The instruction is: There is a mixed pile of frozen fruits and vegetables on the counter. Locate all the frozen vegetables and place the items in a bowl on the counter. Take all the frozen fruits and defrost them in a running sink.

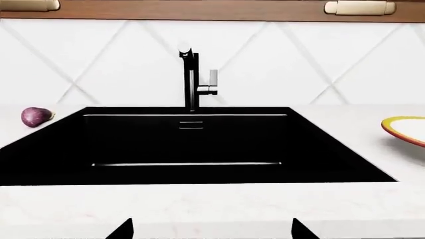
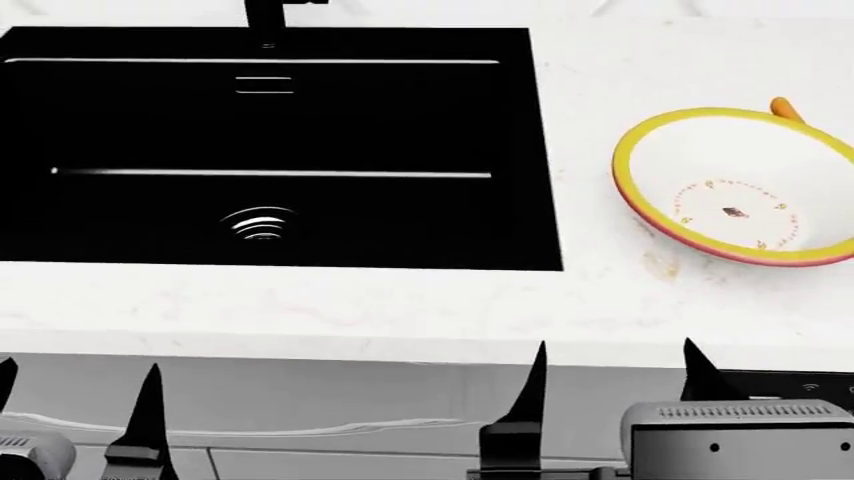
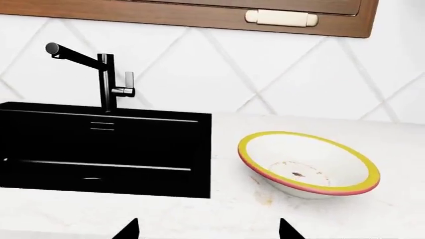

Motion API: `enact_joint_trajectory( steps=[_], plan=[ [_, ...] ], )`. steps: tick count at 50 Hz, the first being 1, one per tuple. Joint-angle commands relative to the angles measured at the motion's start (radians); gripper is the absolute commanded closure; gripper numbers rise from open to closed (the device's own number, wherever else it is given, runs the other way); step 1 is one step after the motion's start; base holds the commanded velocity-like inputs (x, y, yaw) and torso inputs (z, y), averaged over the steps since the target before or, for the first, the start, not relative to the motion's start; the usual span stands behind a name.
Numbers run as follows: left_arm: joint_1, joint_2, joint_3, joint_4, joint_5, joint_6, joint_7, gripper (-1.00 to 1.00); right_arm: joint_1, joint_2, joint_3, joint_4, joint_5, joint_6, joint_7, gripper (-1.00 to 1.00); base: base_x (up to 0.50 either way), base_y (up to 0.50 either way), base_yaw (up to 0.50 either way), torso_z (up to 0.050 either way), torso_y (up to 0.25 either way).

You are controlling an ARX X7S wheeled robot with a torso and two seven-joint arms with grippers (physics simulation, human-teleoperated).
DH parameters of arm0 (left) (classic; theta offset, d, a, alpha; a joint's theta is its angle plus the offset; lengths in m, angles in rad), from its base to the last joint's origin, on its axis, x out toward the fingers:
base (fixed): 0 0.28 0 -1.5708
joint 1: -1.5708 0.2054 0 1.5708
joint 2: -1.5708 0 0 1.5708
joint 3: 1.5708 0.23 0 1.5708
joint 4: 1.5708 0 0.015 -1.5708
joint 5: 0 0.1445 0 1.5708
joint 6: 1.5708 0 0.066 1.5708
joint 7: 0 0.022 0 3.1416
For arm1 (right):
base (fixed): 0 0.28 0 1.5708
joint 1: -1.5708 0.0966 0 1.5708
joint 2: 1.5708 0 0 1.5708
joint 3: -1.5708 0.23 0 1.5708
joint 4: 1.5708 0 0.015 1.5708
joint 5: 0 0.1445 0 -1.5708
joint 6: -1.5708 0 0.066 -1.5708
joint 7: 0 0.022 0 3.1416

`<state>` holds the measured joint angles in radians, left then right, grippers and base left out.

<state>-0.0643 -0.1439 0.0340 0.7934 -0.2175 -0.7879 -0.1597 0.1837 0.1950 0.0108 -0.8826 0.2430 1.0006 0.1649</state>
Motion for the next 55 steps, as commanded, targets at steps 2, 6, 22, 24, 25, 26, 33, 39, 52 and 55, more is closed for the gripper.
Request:
enact_joint_trajectory(
  steps=[2,6,22,24,25,26,33,39,52,55],
  plan=[
    [-0.015,0.017,-0.037,0.010,-0.019,-0.050,0.015,-1.00,0.010,-0.011,0.039,-0.025,-0.022,0.015,-0.005,-1.00,0.00,-0.15,0.00,0.000,0.000],
    [-0.020,0.013,-0.036,0.018,-0.025,-0.065,0.009,-1.00,0.019,0.001,0.047,-0.048,-0.024,0.027,0.003,-1.00,0.25,-0.46,0.00,0.000,0.000],
    [-0.049,-0.015,-0.058,0.068,-0.061,-0.145,-0.005,-1.00,0.056,0.043,0.132,-0.114,0.023,0.145,-0.014,-1.00,0.29,-0.46,0.00,0.000,0.000],
    [-0.065,-0.022,-0.064,0.089,-0.071,-0.179,-0.008,-1.00,0.067,0.049,0.158,-0.130,0.038,0.173,-0.023,-1.00,0.31,-0.46,0.00,0.000,0.000],
    [-0.068,-0.026,-0.066,0.100,-0.076,-0.193,-0.007,-1.00,0.070,0.053,0.163,-0.134,0.041,0.180,-0.023,-1.00,0.30,-0.46,0.00,0.000,0.000],
    [-0.070,-0.026,-0.068,0.103,-0.080,-0.198,-0.007,-1.00,0.071,0.055,0.168,-0.136,0.044,0.184,-0.023,-1.00,0.31,-0.46,0.00,0.000,0.000],
    [-0.074,-0.027,-0.082,0.092,-0.099,-0.205,-0.003,-1.00,0.070,0.066,0.177,-0.146,0.060,0.192,-0.020,-1.00,0.31,-0.45,0.00,0.000,0.000],
    [-0.094,-0.030,-0.113,0.100,-0.119,-0.232,-0.006,-1.00,0.075,0.075,0.191,-0.156,0.088,0.196,-0.015,-1.00,0.32,-0.43,0.00,0.000,0.000],
    [-0.115,-0.042,-0.130,0.116,-0.135,-0.261,-0.022,-1.00,0.062,0.094,0.196,-0.145,0.119,0.172,0.001,-1.00,0.40,-0.32,0.00,0.000,0.000],
    [-0.119,-0.047,-0.144,0.125,-0.143,-0.271,-0.023,-1.00,0.054,0.108,0.169,-0.141,0.111,0.157,0.011,-1.00,0.50,-0.12,0.00,0.000,0.000]
  ],
)
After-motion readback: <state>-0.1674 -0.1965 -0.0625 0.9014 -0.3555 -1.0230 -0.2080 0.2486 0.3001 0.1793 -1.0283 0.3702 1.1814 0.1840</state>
